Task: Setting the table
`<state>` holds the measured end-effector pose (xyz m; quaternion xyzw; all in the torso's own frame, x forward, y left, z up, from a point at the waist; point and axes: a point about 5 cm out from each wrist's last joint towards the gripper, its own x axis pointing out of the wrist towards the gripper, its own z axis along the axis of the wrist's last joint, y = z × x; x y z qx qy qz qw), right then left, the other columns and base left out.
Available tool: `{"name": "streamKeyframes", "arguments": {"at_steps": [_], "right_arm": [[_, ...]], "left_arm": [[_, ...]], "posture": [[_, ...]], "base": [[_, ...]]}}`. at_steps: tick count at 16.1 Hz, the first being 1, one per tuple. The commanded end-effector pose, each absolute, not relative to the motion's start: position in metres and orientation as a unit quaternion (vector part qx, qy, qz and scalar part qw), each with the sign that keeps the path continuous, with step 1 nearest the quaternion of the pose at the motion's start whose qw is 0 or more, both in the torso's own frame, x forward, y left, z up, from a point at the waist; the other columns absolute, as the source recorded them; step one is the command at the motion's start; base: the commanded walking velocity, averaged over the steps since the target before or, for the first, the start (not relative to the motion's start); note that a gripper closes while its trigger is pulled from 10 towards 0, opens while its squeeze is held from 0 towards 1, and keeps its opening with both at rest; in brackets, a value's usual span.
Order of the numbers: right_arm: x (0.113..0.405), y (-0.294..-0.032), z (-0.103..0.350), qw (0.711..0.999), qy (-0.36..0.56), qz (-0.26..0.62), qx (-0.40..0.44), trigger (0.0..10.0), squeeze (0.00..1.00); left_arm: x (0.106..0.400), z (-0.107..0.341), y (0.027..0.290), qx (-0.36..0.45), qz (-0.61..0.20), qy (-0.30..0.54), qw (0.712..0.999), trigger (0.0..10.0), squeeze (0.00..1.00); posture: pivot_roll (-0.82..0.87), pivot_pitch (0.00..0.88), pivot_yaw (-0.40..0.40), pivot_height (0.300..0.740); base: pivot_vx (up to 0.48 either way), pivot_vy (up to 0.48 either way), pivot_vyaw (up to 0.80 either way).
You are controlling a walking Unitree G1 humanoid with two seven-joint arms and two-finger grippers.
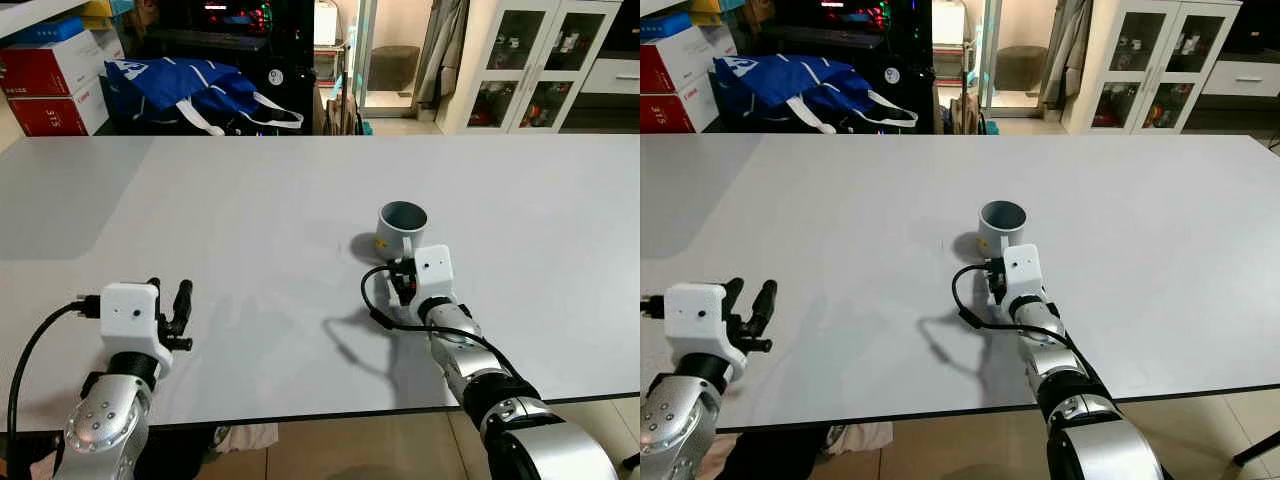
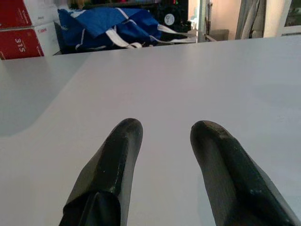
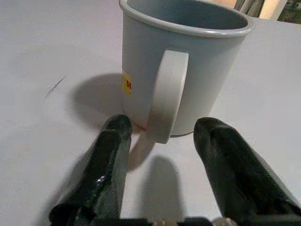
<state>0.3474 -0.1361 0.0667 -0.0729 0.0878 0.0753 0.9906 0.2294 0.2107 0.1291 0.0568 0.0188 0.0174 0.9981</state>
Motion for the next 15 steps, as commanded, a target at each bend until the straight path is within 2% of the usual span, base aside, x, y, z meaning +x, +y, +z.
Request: {"name": "streamKeyframes", "arguments": {"at_steps": [1,10,11,12,15], "right_arm": [[0.351,-0.138,0.074,0.992,0.073,0.072,-0.073,10.0,1.0],[0.354,-0.137,0.079,0.991,0.064,0.079,-0.086,10.0,1.0],[0.355,-0.137,0.08,0.991,0.062,0.08,-0.089,10.0,0.25],[0.356,-0.137,0.082,0.991,0.054,0.082,-0.091,10.0,0.0],[0.355,-0.146,0.097,0.992,-0.001,0.079,-0.095,10.0,0.0]], "left_arm": [[0.232,0.129,0.207,0.056,0.011,0.018,0.998,10.0,0.0],[0.238,0.125,0.202,0.05,0.004,0.018,0.999,10.0,0.0],[0.238,0.125,0.201,0.05,0.004,0.018,0.999,10.0,0.0],[0.239,0.124,0.201,0.05,0.003,0.018,0.999,10.0,0.0],[0.241,0.121,0.199,0.051,0.0,0.018,0.999,10.0,0.0]], "posture": [[0.15,0.0,-0.005,0.735],[0.13,0.0,-0.011,0.735],[0.13,0.0,-0.012,0.735],[0.12,0.0,-0.013,0.735],[0.1,0.0,-0.022,0.735]], "base": [[0.0,0.0,0.0],[0.0,0.0,0.0],[0.0,0.0,0.0],[0.0,0.0,0.0],[0.0,0.0,0.0]]}}
